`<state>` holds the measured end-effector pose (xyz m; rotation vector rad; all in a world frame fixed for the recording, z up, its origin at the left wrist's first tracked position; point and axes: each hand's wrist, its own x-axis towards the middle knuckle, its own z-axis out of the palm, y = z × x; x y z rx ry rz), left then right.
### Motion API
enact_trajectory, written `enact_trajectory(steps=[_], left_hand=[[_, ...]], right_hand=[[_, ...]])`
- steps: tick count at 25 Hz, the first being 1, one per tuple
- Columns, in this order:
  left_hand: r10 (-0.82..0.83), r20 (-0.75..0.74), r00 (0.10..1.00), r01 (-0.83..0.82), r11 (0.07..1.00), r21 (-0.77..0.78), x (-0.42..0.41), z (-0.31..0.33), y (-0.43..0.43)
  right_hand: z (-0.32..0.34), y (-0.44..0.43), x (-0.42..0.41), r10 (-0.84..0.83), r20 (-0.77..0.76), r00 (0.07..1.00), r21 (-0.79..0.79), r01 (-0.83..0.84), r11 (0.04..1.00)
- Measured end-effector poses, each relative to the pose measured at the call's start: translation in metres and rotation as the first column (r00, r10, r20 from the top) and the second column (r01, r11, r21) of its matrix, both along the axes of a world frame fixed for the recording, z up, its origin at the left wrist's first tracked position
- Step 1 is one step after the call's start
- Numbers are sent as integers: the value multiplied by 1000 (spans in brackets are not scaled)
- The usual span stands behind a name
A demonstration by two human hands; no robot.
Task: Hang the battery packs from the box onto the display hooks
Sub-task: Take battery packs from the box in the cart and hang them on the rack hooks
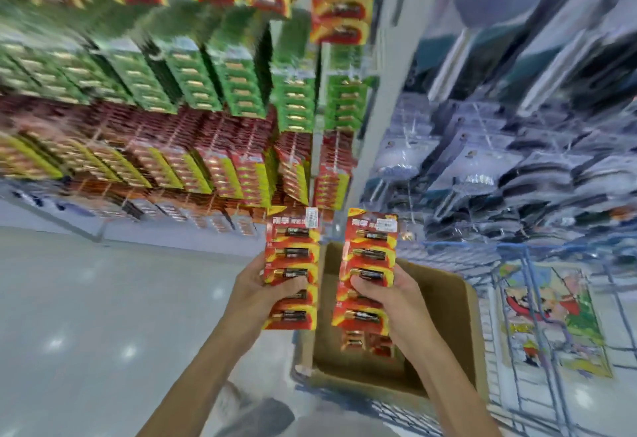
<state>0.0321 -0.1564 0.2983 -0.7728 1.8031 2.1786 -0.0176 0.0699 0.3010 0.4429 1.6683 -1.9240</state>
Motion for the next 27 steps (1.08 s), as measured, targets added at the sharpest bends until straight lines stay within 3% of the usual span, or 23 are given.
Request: enact_trajectory(steps=[4,14,20,27], left_hand=[[101,-112,989,-99,995,24,17,29,-82],[297,-258,920,-299,954,30,78,89,-311],[411,-314,856,-404,910,89,90,119,-399],[430,-388,815,-434,897,84,54,138,-484]], right_hand=[[38,-101,7,60,-119,991,-49,-66,997],[84,-348,25,126,-213,969,-150,-160,976],[113,-440,23,235,-282,930,-126,-279,952],[143,-535,-11,291,-378,879,-118,-358,926]])
